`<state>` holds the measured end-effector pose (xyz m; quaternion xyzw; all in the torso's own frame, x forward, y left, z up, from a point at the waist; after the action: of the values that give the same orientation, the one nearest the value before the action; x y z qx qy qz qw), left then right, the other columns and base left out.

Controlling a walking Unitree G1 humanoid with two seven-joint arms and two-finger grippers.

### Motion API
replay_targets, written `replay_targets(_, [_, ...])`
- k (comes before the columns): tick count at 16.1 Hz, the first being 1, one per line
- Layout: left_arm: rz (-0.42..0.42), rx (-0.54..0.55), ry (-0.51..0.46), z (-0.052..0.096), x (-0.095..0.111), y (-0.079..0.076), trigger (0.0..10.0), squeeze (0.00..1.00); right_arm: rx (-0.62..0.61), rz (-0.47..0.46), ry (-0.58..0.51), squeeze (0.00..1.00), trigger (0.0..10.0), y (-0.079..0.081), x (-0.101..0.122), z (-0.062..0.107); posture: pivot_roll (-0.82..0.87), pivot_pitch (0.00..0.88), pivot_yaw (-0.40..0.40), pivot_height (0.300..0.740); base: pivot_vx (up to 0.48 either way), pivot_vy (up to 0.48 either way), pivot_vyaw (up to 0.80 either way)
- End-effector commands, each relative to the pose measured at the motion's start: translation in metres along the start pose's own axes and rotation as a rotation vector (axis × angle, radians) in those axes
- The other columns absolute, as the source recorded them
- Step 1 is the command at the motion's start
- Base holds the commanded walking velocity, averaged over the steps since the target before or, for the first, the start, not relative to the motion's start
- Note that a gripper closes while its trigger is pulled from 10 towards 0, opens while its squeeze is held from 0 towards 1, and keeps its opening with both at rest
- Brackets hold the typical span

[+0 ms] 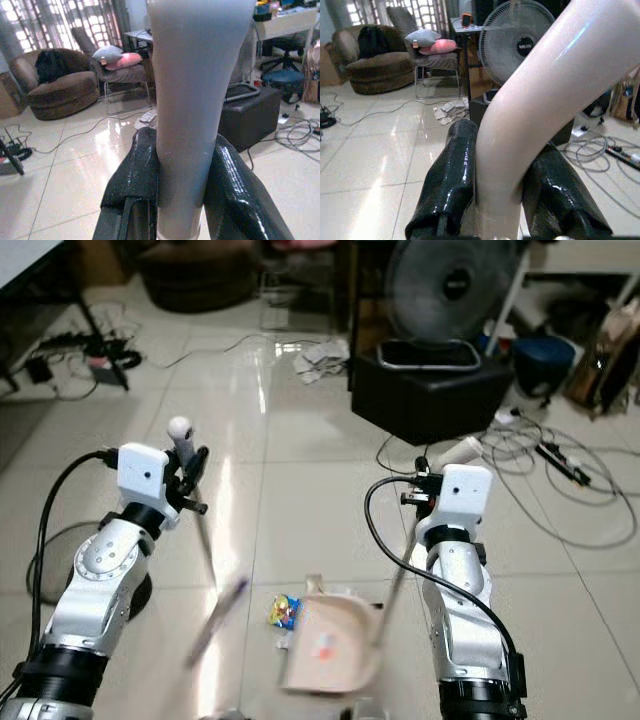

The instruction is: Sweep floor

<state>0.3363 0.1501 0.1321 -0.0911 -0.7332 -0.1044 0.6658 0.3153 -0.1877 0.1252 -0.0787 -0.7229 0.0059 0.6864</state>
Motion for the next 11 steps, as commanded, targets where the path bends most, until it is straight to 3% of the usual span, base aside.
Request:
replay_targets(1, [0.003,-0.017,-0.035,-0.002,0.008,-0.006,10.0,0.00,-0.023,0.021,-0.026,0.00,10.0,-0.008,0.006,-0.001,0.00,0.075,0.040,0.740,0.266,0.000,0.00])
replay_targets(7, [-0.003,-0.004,-0.013,0.001,-0.001,-0.005,10.0,0.00,-0.021,0.081,-0.037,0.00,10.0,-0.011,0.005,0.002,-0.01,0.079,0.050,0.740,0.000,0.000,0.00])
replay_targets(8, [-0.016,0.021,0.003,0.002,-0.006,-0.002,10.0,0.00,-0.055,0.112,-0.032,0.00,10.0,-0.019,0.002,0.002,-0.01,0.083,0.056,0.740,0.000,0.000,0.00])
replay_targets(11, [-0.001,0.063,0.021,0.004,-0.015,0.003,10.0,0.00,-0.070,0.156,-0.050,0.00,10.0,-0.024,0.003,0.002,-0.01,0.099,0.068,0.740,0.000,0.000,0.00])
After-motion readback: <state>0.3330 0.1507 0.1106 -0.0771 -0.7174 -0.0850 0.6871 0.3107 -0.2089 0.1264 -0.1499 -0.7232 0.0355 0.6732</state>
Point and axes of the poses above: a point about 5 cm out from each wrist's last joint towards the gripper, its own z axis pointing back from the gripper into the wrist, its own x axis along the axis of the wrist's last joint, y = z × x, the point moved 3 cm from there along -z, pointing out of the wrist towards the gripper, and after that the axes turned 8 degrees about z, right-handed, at the moved point
